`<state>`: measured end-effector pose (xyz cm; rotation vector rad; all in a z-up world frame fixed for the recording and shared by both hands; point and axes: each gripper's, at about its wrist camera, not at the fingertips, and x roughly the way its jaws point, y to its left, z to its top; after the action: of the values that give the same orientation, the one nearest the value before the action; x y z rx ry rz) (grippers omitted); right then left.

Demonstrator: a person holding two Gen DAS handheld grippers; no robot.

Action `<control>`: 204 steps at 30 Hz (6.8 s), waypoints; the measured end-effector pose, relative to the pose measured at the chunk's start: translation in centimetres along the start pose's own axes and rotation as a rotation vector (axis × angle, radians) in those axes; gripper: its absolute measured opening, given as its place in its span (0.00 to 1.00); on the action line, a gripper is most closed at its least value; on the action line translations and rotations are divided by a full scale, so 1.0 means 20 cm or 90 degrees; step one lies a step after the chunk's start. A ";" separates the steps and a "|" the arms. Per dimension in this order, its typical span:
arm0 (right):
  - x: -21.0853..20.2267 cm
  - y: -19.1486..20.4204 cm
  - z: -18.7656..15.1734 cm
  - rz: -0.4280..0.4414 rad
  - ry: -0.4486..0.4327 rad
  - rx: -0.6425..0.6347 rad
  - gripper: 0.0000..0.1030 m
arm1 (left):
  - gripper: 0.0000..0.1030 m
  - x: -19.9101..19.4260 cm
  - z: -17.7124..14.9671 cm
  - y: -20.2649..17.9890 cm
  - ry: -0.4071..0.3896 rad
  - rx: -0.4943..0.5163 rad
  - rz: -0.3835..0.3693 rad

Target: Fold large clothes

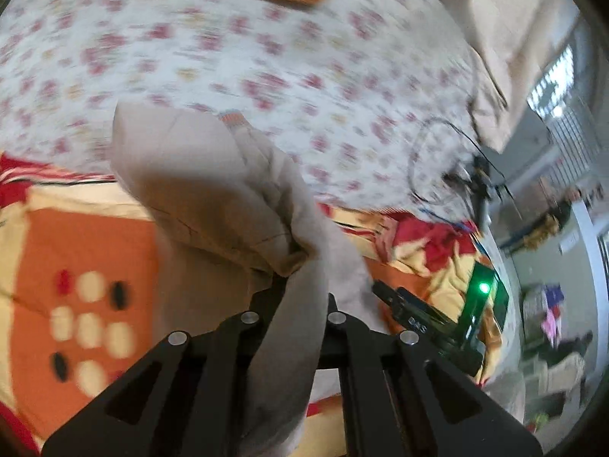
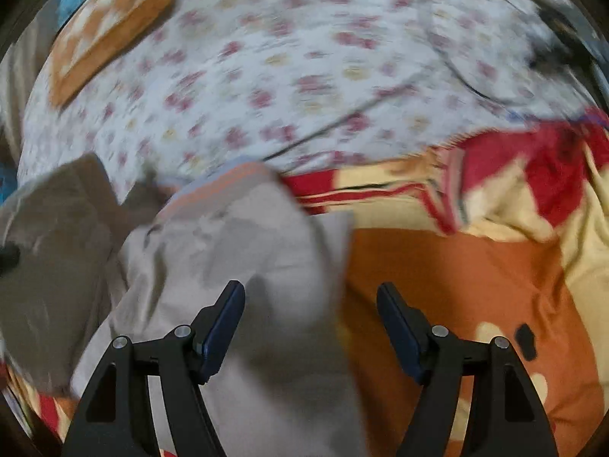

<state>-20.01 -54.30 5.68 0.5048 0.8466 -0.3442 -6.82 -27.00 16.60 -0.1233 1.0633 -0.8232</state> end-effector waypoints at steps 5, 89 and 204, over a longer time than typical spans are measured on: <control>-0.06 -0.23 0.05 0.042 -0.018 0.119 0.71 | 0.03 0.26 -0.07 -0.28 0.032 0.041 -0.043; -0.06 0.12 -0.25 0.026 0.097 -0.152 0.07 | 0.83 0.25 -0.55 0.04 0.027 0.068 0.140; -0.48 0.70 -0.56 0.021 -0.030 -0.185 0.80 | 0.78 -0.38 -0.80 0.18 -0.182 0.070 0.317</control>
<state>-26.25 -35.65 11.00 0.2381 0.8248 -0.1977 -19.59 -14.91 12.32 0.1119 0.7302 -0.3956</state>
